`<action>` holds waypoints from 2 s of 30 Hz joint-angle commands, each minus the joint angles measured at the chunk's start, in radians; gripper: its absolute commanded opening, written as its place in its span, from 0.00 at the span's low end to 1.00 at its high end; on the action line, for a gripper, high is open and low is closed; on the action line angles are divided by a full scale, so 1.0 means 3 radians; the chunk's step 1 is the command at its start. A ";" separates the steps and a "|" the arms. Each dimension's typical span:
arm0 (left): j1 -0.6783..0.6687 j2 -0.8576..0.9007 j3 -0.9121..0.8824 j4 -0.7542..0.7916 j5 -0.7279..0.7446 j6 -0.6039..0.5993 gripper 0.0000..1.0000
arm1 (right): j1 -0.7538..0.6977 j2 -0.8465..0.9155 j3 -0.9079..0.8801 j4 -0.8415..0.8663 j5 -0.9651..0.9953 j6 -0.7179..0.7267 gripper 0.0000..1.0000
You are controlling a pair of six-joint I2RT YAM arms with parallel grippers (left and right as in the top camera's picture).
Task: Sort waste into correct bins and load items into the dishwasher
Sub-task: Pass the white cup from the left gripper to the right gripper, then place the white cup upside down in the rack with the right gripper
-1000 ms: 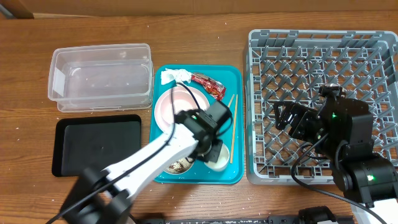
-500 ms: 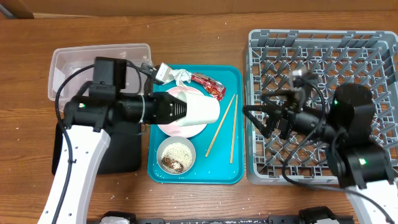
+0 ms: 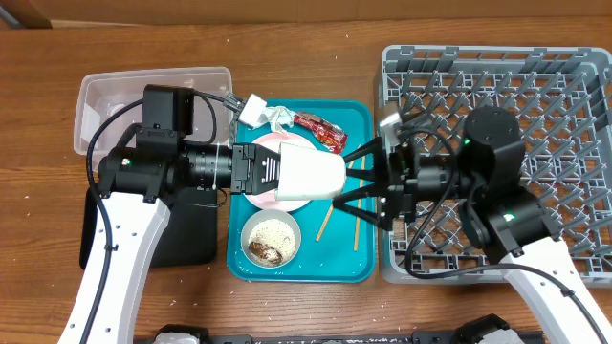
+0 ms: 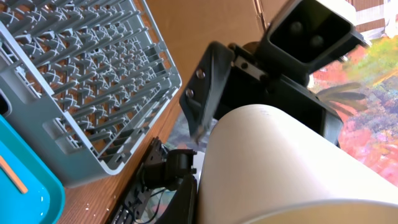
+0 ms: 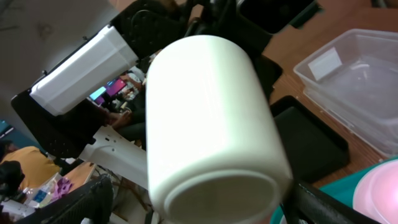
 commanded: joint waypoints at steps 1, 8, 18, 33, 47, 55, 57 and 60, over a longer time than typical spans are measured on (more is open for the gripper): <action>-0.0075 0.0005 0.0013 0.0005 -0.0062 0.0075 0.04 | 0.0086 -0.0003 0.0088 0.0121 0.0123 0.0109 0.88; -0.0247 0.0005 0.0013 0.0070 -0.0259 0.0048 0.05 | 0.0177 -0.0003 0.0088 0.0239 0.0210 0.0172 0.64; 0.0061 -0.0003 0.0014 -0.0052 -0.0791 -0.0108 0.69 | -0.0196 -0.0159 0.0103 -0.0520 0.0973 0.0132 0.58; 0.0436 -0.0145 0.0014 -0.0804 -0.2429 -0.0092 0.66 | -0.0429 -0.0062 0.0924 -0.3902 0.3999 0.0576 0.54; 0.0435 -0.0154 0.0014 -0.0933 -0.2580 -0.0058 0.66 | -0.0317 0.1076 0.0830 -0.4050 0.3938 0.0581 0.86; -0.0184 -0.0123 0.0008 -0.0816 -0.3651 -0.0187 0.66 | -0.0317 0.0848 0.1033 -0.3633 0.3808 0.0581 0.87; -0.0443 -0.0081 0.0006 -0.0787 -0.4008 -0.0362 0.66 | -0.0317 0.0694 0.1102 -0.3532 0.3745 0.0580 0.87; -0.0724 -0.0013 0.0006 -0.0807 -0.4334 -0.0557 0.67 | -0.0317 0.0505 0.1125 -0.3418 0.3744 0.0556 0.87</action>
